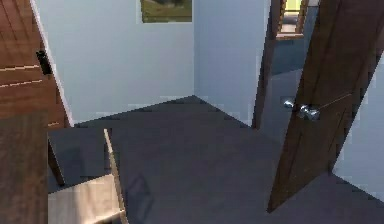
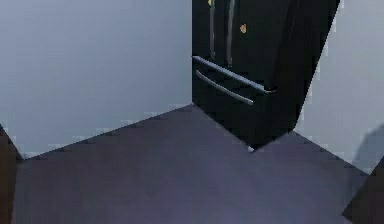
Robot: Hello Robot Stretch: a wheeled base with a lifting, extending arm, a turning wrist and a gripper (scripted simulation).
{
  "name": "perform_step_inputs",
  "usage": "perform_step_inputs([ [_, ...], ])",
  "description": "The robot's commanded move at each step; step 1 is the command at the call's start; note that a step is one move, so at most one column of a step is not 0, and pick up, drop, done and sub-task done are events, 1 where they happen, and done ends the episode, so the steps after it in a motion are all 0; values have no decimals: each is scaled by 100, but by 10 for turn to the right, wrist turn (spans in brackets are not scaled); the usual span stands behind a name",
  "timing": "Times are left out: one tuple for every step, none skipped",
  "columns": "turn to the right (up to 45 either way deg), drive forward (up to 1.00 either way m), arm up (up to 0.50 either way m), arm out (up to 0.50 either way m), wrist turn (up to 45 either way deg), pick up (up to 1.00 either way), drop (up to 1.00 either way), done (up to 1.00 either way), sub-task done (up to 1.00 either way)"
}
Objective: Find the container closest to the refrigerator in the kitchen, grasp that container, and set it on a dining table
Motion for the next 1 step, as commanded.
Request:
perform_step_inputs([
  [-450, 0, 0, 0, 0, 0, 0, 0, 0],
])
